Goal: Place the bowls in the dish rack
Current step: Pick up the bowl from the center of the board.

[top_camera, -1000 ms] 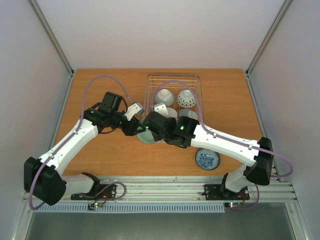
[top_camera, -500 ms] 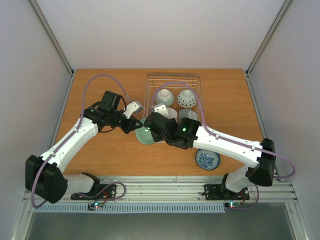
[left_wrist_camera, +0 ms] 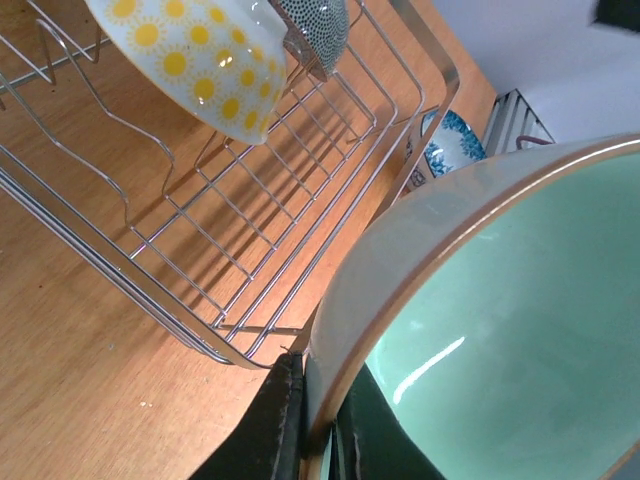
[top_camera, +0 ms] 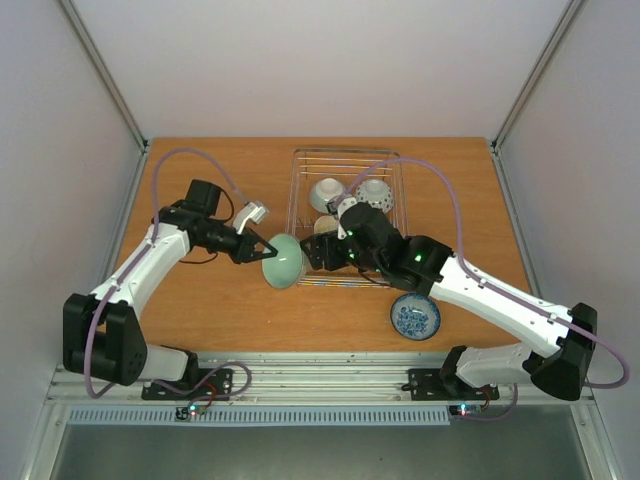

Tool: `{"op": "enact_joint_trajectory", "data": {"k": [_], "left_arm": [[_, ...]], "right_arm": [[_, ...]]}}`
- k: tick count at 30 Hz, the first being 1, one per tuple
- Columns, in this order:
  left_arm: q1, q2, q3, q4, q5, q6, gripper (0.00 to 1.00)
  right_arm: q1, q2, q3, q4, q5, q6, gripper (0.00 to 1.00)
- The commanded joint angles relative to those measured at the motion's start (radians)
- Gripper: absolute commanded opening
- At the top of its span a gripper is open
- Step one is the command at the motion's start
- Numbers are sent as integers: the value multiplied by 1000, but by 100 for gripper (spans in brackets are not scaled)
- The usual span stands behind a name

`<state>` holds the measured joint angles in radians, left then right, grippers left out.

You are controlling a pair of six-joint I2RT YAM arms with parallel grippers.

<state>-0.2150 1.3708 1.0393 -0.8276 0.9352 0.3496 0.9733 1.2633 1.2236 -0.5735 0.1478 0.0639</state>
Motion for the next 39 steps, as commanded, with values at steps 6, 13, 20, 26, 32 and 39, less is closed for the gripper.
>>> {"op": "enact_joint_trajectory", "data": {"k": [6, 13, 20, 26, 32, 39], "left_arm": [[22, -47, 4, 47, 122, -3, 0], [25, -62, 2, 41, 128, 1, 0], [26, -94, -2, 43, 140, 5, 0], [28, -96, 1, 22, 159, 22, 0], [29, -106, 5, -2, 192, 43, 1], [29, -67, 25, -72, 240, 102, 1]], "right_arm": [[-93, -36, -137, 320, -533, 157, 84], [-94, -37, -242, 477, -613, 243, 87], [-85, -104, -307, 423, -509, 241, 89], [-84, -101, -334, 445, -507, 248, 89], [-84, -94, -347, 461, -493, 241, 89], [-84, -68, -349, 517, -510, 244, 89]]}}
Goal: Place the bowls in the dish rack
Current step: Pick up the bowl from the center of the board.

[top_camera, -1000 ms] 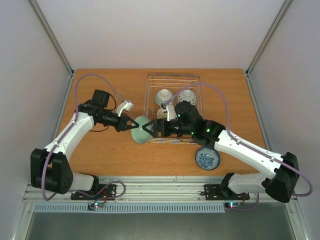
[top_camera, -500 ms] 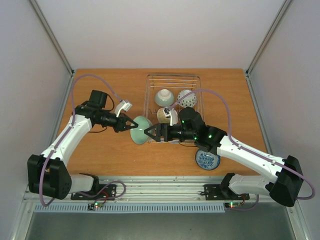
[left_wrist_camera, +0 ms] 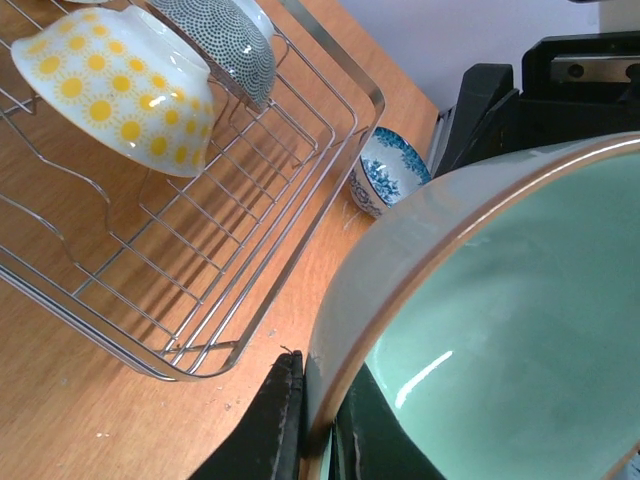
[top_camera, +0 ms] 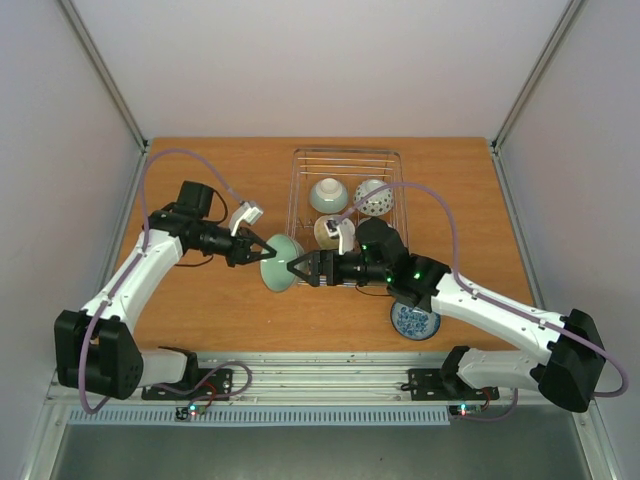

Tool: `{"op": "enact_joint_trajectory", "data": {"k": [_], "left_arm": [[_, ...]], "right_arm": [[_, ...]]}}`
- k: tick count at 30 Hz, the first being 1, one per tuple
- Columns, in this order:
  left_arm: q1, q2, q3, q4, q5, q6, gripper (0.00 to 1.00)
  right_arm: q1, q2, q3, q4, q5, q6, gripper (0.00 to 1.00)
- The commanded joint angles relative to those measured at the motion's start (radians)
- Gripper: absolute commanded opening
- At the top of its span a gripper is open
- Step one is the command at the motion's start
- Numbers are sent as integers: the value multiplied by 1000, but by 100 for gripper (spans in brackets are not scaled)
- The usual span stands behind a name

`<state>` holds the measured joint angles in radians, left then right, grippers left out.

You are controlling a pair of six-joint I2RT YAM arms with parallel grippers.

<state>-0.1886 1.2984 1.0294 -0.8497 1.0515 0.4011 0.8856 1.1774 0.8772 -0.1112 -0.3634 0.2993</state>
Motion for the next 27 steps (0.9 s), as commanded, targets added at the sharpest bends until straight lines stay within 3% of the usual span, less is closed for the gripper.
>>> {"op": "enact_joint_trajectory", "data": {"k": [1, 8, 15, 18, 22, 27], "left_arm": [[3, 10, 38, -60, 130, 58, 1], [5, -8, 37, -54, 128, 70, 0], [5, -55, 5, 34, 85, -8, 0], [5, -56, 6, 36, 81, -11, 0], [6, -58, 2, 42, 71, -12, 0], [6, -55, -3, 52, 60, -21, 0]], "right_arm": [[4, 23, -1, 63, -5, 12, 89], [4, 53, 8, 105, -40, 27, 89], [4, 80, 10, 174, -109, 49, 84], [4, 93, 9, 201, -144, 59, 71], [4, 95, 7, 207, -153, 63, 43], [4, 83, 13, 184, -145, 50, 16]]}}
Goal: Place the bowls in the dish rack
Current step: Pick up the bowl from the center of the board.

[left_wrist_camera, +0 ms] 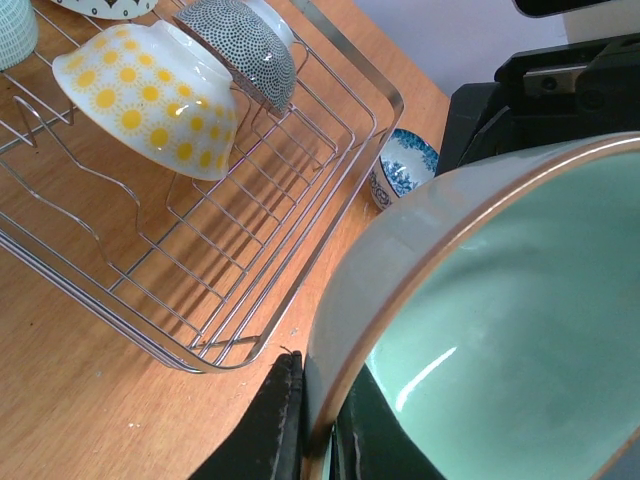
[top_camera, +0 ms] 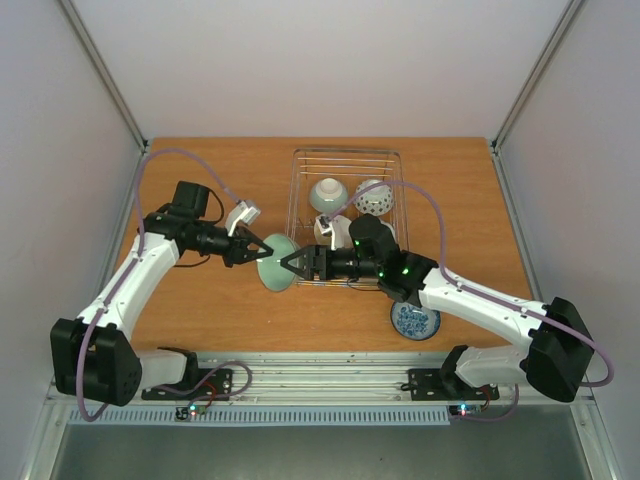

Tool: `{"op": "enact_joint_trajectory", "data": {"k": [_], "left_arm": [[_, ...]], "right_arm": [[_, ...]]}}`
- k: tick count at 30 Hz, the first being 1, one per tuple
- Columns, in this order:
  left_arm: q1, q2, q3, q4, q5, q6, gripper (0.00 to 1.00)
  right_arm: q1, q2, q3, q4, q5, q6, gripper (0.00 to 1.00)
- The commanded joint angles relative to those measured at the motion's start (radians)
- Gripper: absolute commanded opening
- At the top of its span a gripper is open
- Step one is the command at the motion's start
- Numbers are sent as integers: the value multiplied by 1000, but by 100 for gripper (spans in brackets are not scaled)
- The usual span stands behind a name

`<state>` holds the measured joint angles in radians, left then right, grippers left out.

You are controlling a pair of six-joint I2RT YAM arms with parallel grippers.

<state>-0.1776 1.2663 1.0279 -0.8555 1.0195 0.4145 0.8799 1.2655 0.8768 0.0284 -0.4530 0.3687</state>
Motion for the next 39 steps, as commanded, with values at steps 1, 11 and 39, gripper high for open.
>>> {"op": "enact_joint_trajectory", "data": {"k": [1, 11, 39], "left_arm": [[-5, -23, -2, 58, 90, -34, 0], [-5, -29, -14, 82, 45, -49, 41], [-5, -61, -66, 149, -116, -84, 59]], "right_arm": [[10, -9, 16, 36, -49, -23, 10], [10, -54, 79, -152, 96, -123, 1], [-181, 546, 902, -686, 693, -669, 1]]}}
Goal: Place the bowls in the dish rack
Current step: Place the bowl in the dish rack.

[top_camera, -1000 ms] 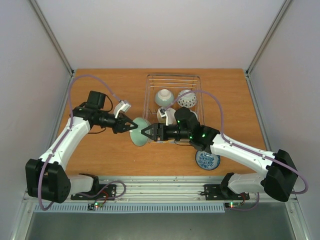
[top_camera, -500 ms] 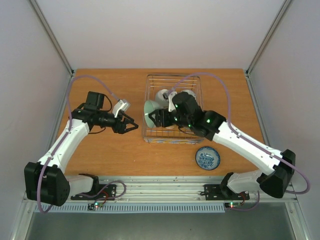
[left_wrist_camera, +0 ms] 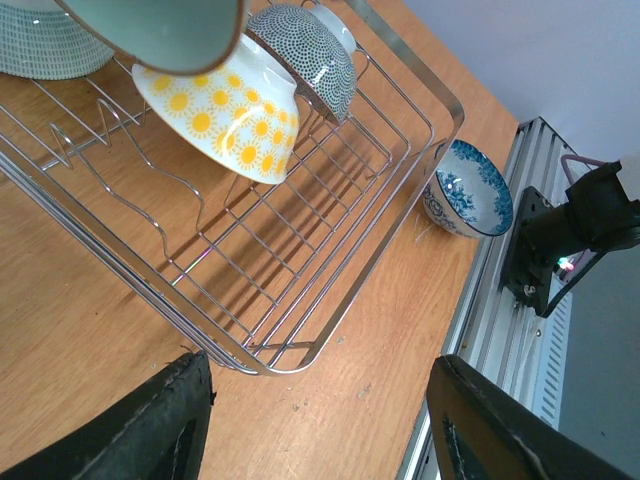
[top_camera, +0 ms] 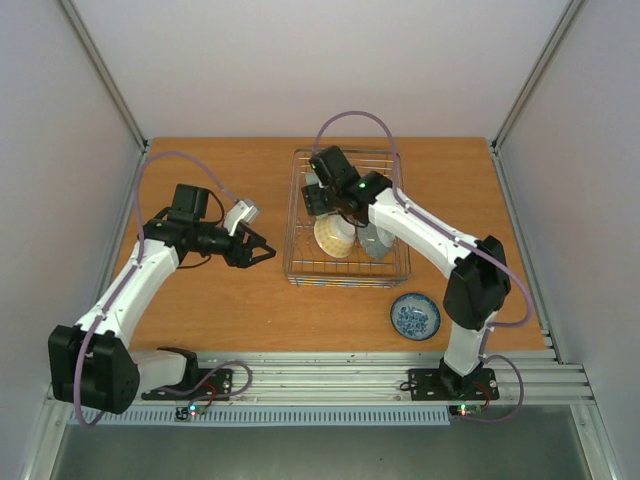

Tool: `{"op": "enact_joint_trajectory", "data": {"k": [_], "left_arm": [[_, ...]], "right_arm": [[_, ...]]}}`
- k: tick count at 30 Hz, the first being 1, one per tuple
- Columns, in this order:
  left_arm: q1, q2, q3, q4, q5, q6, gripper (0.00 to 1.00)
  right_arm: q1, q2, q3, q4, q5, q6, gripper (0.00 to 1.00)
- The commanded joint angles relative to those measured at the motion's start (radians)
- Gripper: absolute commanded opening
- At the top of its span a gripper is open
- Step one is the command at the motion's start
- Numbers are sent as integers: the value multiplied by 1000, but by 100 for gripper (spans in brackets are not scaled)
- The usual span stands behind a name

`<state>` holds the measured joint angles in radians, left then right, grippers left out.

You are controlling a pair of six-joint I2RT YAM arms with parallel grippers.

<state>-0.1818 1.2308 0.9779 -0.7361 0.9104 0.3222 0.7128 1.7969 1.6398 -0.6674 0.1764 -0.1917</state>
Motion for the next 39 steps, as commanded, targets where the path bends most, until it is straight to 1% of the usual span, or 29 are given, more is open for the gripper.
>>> {"op": "enact_joint_trajectory", "data": {"k": [1, 4, 11, 23, 31, 39], "left_arm": [[-1, -26, -16, 29, -7, 9, 59], [-1, -30, -17, 28, -11, 13, 59], [0, -27, -22, 28, -20, 15, 58], [-1, -30, -27, 31, -33, 20, 57], [-1, -28, -28, 31, -31, 24, 57], [-1, -32, -27, 28, -33, 28, 57]], "right_arm": [[-17, 33, 165, 1, 71, -125, 1], [-30, 92, 234, -33, 85, -163, 1], [-50, 229, 348, -89, 66, -212, 1], [-55, 385, 504, -177, 69, -273, 1], [-56, 453, 555, -245, 95, -298, 1], [-55, 500, 593, -274, 185, -338, 1]]}}
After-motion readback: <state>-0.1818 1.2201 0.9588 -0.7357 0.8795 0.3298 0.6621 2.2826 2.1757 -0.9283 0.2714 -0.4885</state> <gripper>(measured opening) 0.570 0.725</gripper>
